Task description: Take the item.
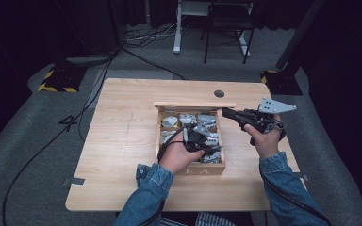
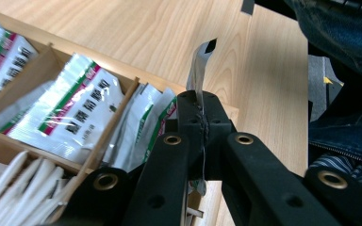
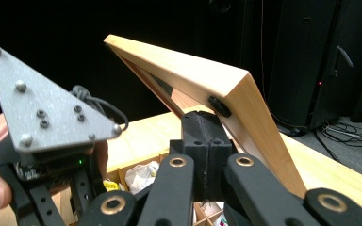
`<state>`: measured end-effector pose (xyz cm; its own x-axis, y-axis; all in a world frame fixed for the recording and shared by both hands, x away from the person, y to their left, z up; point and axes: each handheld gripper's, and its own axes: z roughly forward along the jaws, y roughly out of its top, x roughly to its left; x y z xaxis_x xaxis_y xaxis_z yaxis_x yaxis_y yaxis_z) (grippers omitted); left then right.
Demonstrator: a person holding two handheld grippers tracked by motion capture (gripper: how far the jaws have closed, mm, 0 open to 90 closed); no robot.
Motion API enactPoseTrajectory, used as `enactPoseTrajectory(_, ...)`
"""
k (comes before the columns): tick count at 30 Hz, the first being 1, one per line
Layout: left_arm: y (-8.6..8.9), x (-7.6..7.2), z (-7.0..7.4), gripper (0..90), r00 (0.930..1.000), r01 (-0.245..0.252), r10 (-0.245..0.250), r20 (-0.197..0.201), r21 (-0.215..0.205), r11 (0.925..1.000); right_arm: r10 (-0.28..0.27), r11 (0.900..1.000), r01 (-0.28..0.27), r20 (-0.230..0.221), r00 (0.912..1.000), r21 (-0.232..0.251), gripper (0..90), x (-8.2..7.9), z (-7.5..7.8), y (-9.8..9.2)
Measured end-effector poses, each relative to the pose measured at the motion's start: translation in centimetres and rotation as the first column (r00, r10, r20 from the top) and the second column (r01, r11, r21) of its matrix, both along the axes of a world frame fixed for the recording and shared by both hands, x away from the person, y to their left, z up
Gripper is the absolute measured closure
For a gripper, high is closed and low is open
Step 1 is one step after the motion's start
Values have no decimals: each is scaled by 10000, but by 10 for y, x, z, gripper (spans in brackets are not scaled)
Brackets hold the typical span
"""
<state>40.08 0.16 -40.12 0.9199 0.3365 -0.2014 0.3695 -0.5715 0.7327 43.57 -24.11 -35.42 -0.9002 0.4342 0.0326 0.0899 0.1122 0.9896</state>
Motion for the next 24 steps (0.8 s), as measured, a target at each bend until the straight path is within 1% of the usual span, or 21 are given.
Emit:
enactPoseTrajectory(2,2,0,2,894,10000,-36,36,17,-147,9999,1,10000,-1,-2,10000,-3,900,0,0,0)
enactPoseTrajectory(3,3,0,4,894,9999,-105,107,66,-297,9995,0,10000,0,-8,10000,1,900,0,0,0)
enactPoseTrajectory(5,5,0,6,894,10000,-13,13,-4,-544,9985,19,10000,-19,-20,10000,6,900,0,0,0)
enactPoseTrajectory(7,8,-1,8,894,10000,66,-69,-29,-942,9955,12,10000,-12,-35,10000,15,900,0,0,-1)
enactPoseTrajectory(11,14,-1,14,894,9999,13,9,151,-1427,9898,32,10000,-32,-55,10000,81,900,1,1,-2)
enactPoseTrajectory(13,17,-2,17,894,9996,-27,68,262,-1554,9878,23,10000,-22,-57,10000,80,900,1,1,-2)
enactPoseTrajectory(19,25,-4,22,894,9985,-141,231,501,-1722,9850,-13,9999,13,-46,10000,107,900,0,0,-2)
enactPoseTrajectory(24,32,-8,25,893,9975,-246,358,616,-1748,9843,-47,10000,47,-25,10000,35,900,-2,-1,-2)
